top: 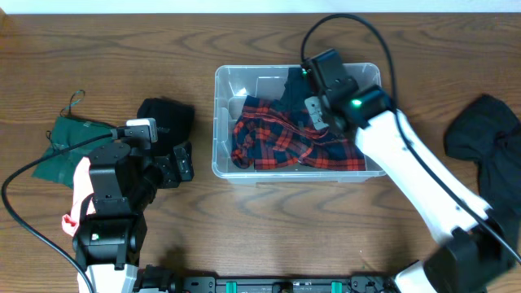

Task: Pack container
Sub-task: 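Lift the navy garment into the bin and open the right gripper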

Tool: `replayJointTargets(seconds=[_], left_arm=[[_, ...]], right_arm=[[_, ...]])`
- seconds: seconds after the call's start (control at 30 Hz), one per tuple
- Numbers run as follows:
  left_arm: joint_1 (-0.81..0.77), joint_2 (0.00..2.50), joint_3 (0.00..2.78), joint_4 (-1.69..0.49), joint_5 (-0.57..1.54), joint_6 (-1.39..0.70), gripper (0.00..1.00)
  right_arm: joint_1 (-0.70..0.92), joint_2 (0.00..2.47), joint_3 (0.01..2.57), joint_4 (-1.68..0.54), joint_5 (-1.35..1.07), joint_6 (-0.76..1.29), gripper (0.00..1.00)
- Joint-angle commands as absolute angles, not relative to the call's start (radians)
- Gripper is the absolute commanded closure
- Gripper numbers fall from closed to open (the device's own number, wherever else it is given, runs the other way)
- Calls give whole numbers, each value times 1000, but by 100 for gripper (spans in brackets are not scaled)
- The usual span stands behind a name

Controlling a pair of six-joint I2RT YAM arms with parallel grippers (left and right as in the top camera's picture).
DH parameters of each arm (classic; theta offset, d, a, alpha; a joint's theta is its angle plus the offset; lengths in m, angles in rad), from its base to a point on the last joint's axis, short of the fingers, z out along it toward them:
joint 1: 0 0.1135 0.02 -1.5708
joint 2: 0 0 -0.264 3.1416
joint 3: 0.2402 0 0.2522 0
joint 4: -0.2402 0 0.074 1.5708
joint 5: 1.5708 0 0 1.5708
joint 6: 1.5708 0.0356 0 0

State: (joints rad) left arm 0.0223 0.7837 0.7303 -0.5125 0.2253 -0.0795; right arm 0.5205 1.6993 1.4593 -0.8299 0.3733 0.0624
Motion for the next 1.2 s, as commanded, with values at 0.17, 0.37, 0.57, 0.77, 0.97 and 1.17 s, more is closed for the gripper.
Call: replayJointTargets(seconds=[0.17, 0.37, 0.57, 0.77, 0.97, 1.17], left_arm=[[18, 783, 755, -508, 213, -88, 2], [18, 783, 755, -508, 213, -88, 2], [18, 783, 755, -508, 213, -88, 2], [18, 783, 755, -508, 213, -88, 2], [18, 783, 755, -508, 213, -88, 2], [18, 783, 755, -508, 213, -88, 2]], right_arm=[[544, 1848, 1468, -802, 382, -42, 76], [590, 1715, 1473, -773, 385, -51, 54], [567, 1588, 1473, -673, 343, -13, 82], [519, 1697, 1469, -701, 211, 231, 99], [535, 1927, 1469, -757, 46, 319, 99], [569, 2086, 1469, -786, 33, 318, 99]])
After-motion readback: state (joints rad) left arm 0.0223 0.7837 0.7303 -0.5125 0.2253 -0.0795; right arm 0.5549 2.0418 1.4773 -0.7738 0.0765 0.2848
